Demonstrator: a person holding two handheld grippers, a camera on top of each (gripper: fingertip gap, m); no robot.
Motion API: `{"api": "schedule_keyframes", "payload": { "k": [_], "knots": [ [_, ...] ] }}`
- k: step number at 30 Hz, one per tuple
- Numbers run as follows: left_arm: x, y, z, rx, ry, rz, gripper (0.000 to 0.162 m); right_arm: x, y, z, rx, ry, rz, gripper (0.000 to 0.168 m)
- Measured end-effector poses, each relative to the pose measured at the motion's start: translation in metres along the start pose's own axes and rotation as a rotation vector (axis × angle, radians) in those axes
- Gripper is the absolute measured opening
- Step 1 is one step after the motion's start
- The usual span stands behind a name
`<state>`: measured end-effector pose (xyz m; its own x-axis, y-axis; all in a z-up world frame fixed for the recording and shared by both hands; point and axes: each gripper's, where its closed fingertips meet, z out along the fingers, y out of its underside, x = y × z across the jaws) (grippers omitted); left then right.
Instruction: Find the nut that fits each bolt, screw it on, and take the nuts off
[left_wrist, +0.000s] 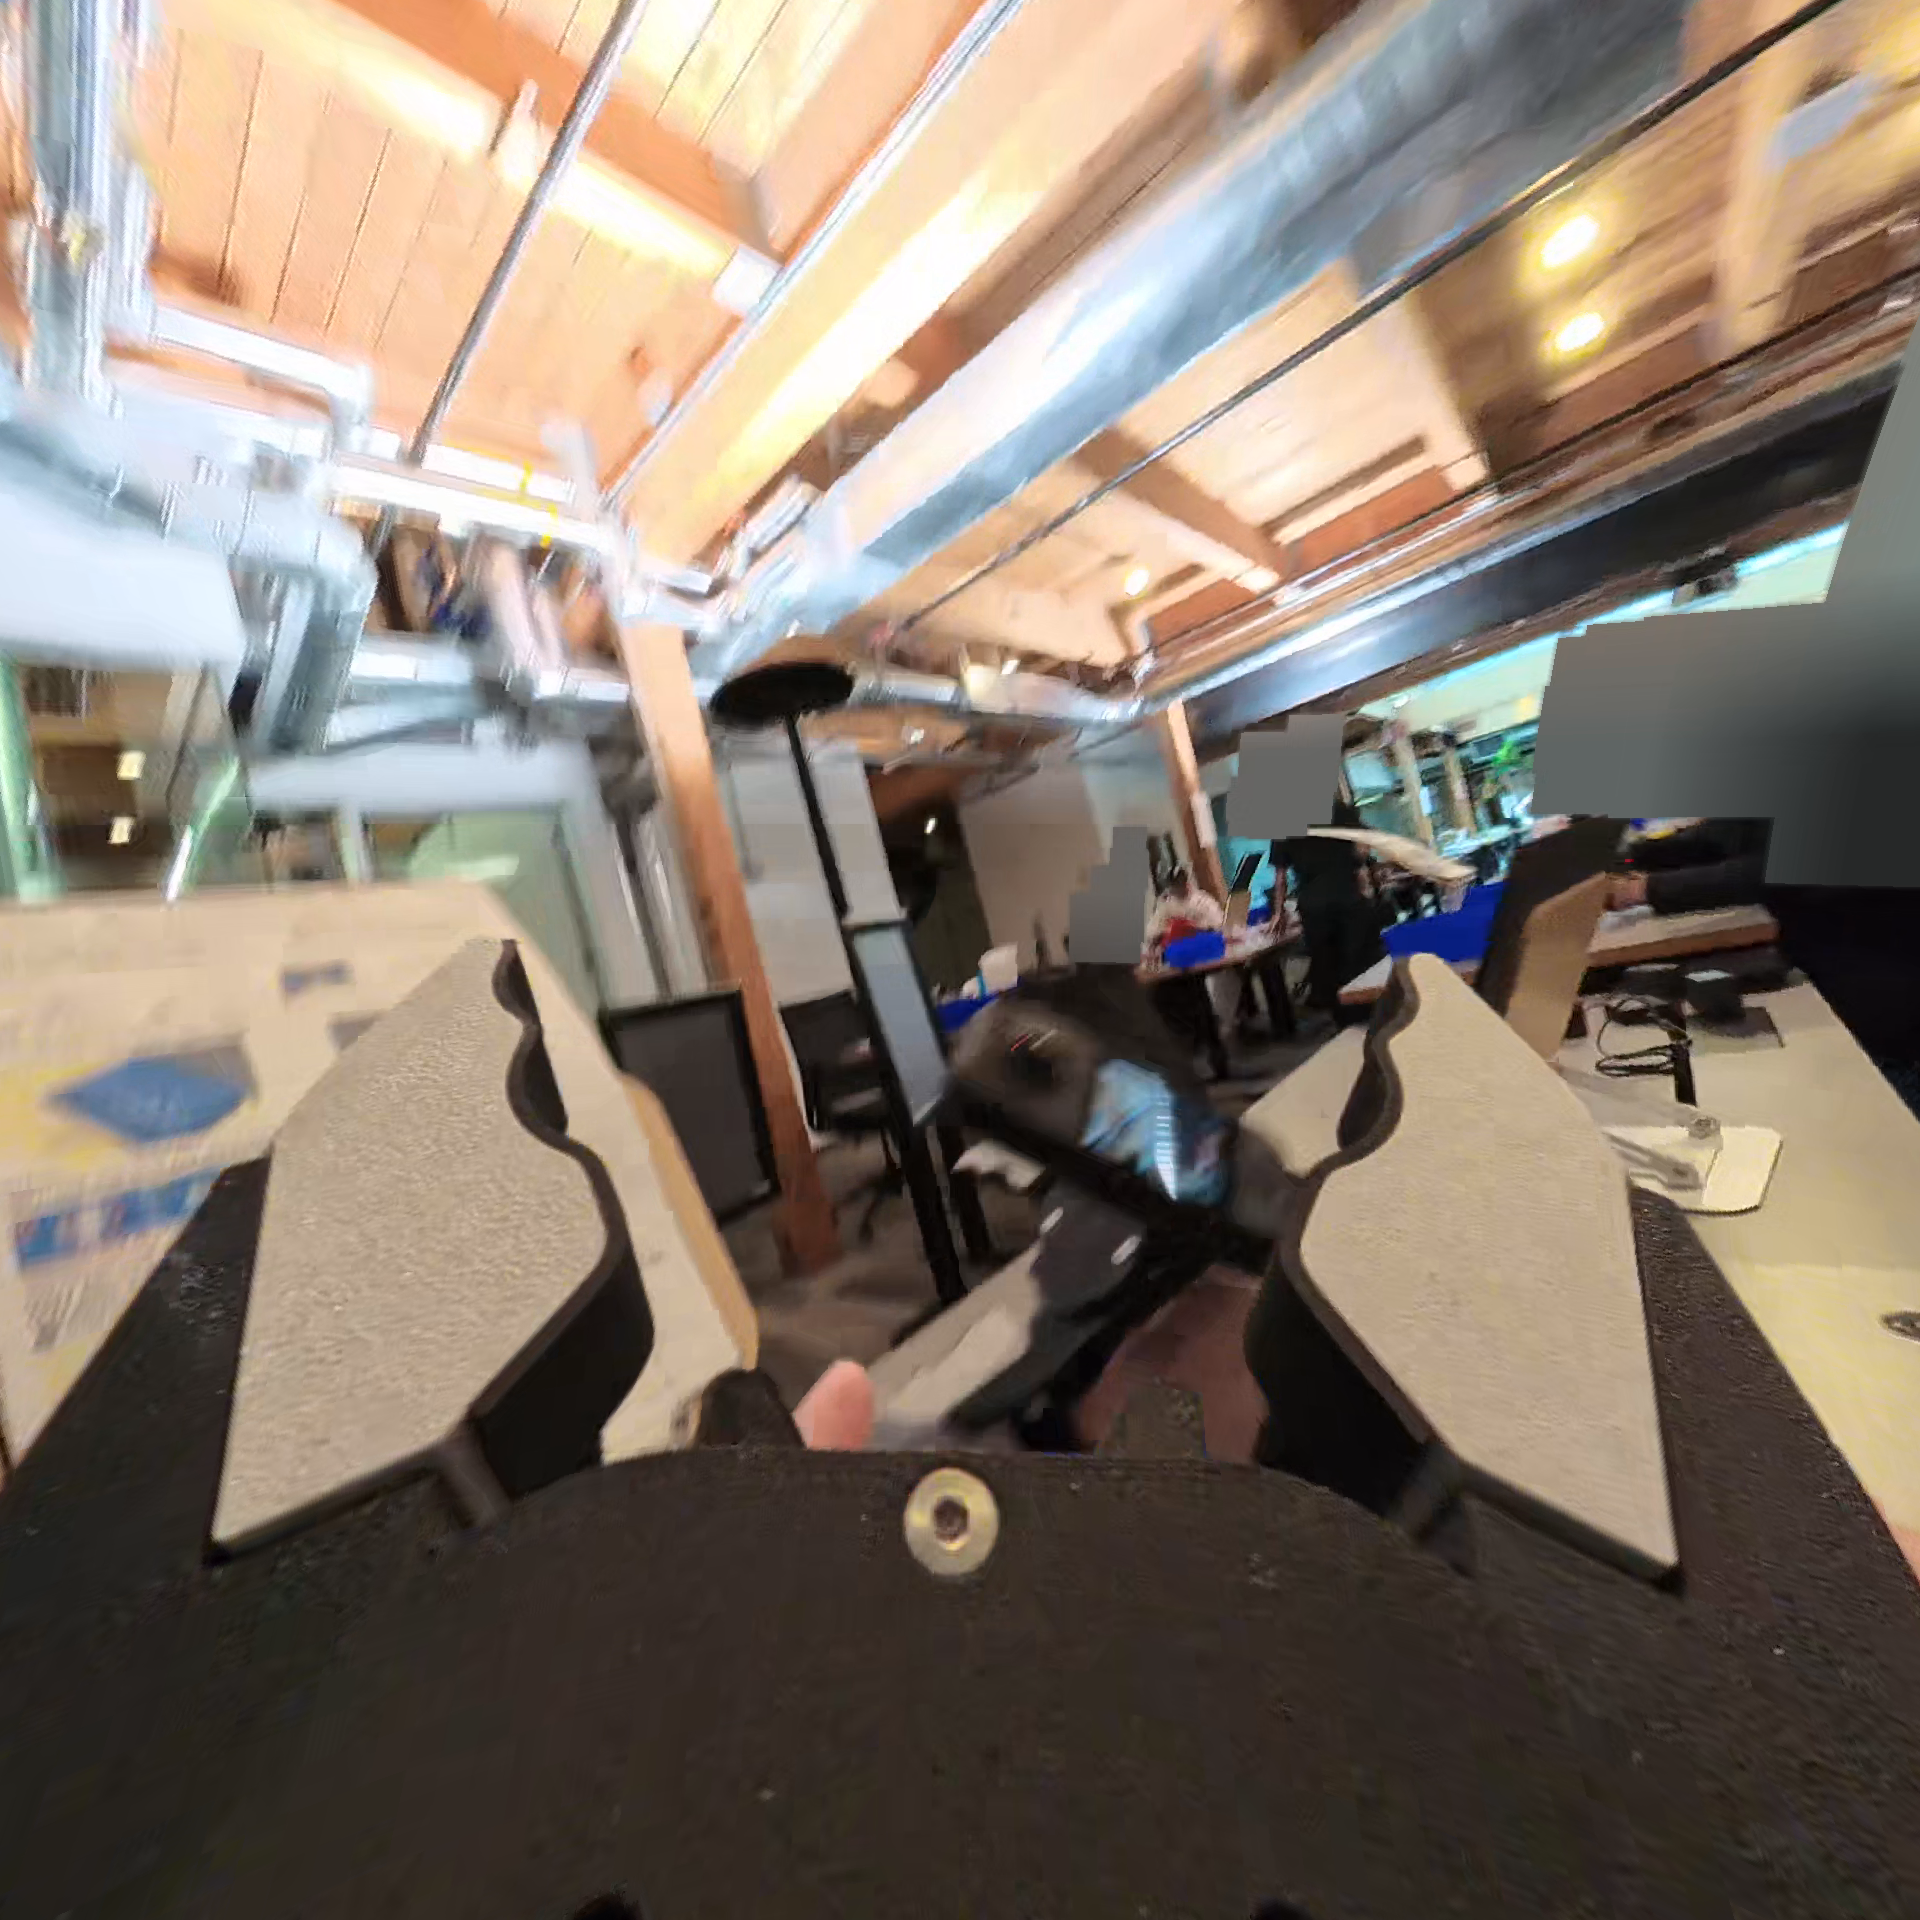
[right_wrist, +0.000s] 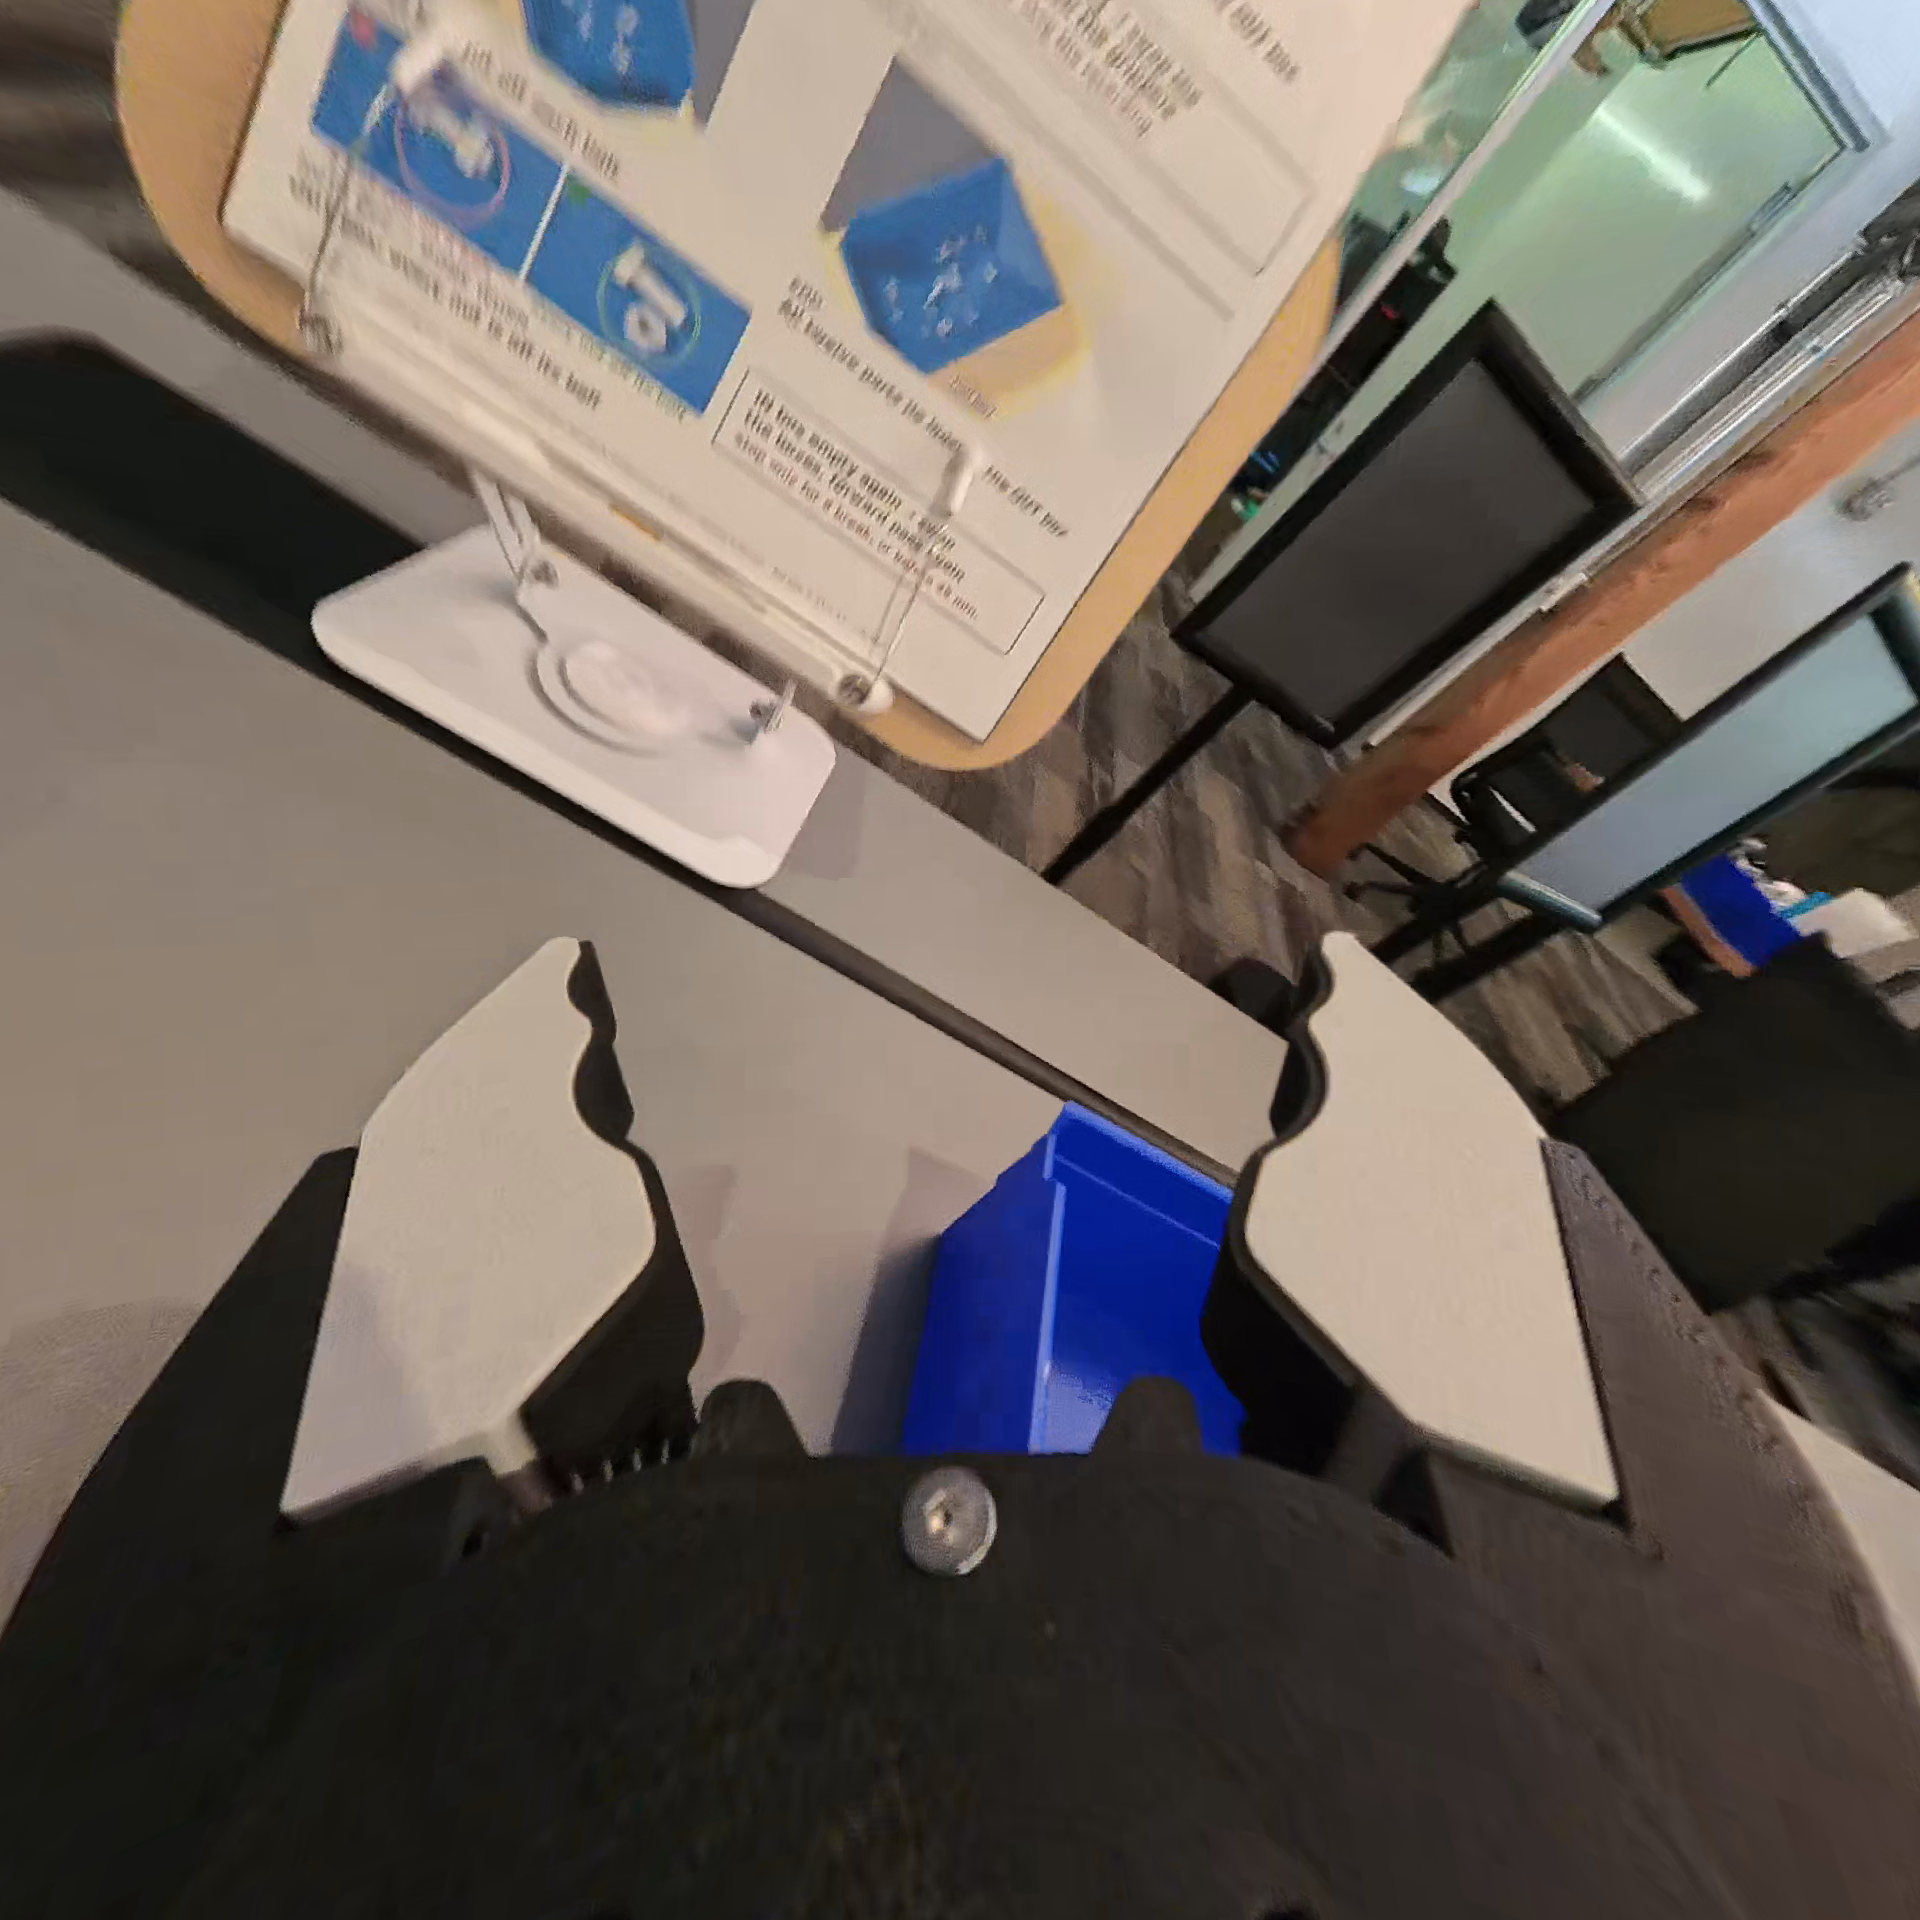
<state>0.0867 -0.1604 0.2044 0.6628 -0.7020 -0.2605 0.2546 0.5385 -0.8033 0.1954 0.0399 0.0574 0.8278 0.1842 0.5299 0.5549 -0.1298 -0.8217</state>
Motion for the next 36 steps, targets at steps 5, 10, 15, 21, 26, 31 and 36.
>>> {"api": "schedule_keyframes", "payload": {
  "k": [5, 10, 15, 21, 26, 31, 36],
  "knots": [
    [0.074, -0.025, -0.011, 0.178, 0.108, 0.254, 0.143, -0.058, 0.001, 0.016, -0.105, 0.004, -0.201, 0.125],
    [0.1, -0.023, -0.018, 0.246, 0.163, 0.338, 0.14, -0.101, -0.02, 0.008, -0.047, -0.023, -0.319, 0.125],
    [0.094, -0.017, -0.016, 0.236, 0.146, 0.363, 0.138, -0.114, -0.02, 0.004, -0.054, -0.049, -0.347, 0.125],
    [0.093, -0.002, -0.01, 0.173, 0.15, 0.385, 0.137, -0.12, -0.02, 0.0, -0.051, -0.075, -0.348, 0.125],
    [0.092, 0.005, -0.007, 0.147, 0.141, 0.4, 0.136, -0.128, -0.019, 0.001, -0.053, -0.098, -0.356, 0.125],
    [0.091, 0.013, -0.003, 0.109, 0.146, 0.398, 0.136, -0.13, -0.02, 0.0, -0.045, -0.106, -0.356, 0.125],
    [0.095, 0.018, -0.001, 0.097, 0.153, 0.425, 0.134, -0.132, -0.021, -0.001, -0.039, -0.119, -0.35, 0.125]
  ]
}}
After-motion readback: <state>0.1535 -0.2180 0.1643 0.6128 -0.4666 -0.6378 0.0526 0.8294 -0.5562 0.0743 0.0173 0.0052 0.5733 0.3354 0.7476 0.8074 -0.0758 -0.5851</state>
